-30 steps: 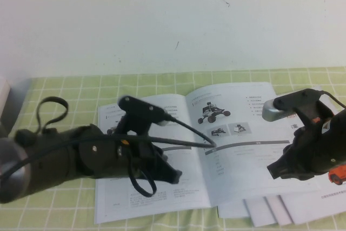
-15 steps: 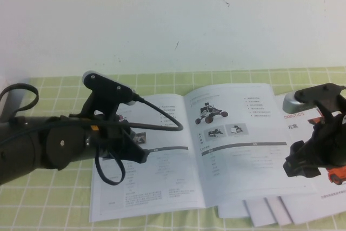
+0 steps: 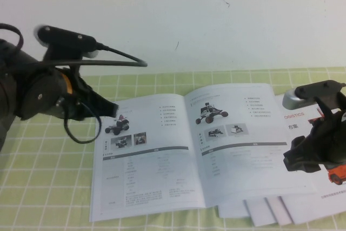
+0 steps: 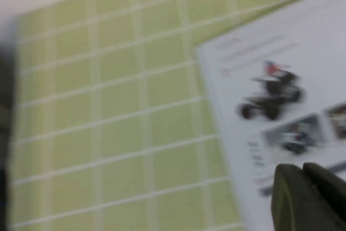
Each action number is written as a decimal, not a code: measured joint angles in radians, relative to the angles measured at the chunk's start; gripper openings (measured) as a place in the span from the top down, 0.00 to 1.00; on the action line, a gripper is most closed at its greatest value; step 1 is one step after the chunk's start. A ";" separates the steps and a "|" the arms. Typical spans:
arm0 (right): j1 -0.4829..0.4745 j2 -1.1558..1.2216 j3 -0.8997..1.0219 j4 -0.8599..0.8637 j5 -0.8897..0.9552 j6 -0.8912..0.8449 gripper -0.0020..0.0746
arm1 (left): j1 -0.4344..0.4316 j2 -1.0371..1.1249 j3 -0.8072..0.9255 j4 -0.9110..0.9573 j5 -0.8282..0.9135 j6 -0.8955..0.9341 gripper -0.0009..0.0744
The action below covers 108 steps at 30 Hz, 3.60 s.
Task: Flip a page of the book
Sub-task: Open the closed book
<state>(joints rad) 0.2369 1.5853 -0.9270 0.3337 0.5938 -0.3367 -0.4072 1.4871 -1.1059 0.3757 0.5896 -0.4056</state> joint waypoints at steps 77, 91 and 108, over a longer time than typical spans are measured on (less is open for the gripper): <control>-0.059 0.228 -0.003 0.100 -0.115 0.080 0.55 | -0.218 0.356 0.080 -0.637 -0.272 0.406 0.99; -0.059 0.256 -0.002 0.517 -0.099 -0.263 0.55 | -0.218 0.356 0.080 -0.637 -0.271 0.406 0.99; -0.059 0.256 0.000 0.578 -0.055 -0.344 0.55 | -0.218 0.311 0.080 -0.436 -0.262 0.324 0.99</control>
<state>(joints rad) 0.1782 1.8410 -0.9269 0.9115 0.5384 -0.6802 -0.6256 1.7982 -1.0254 -0.0604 0.3277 -0.0819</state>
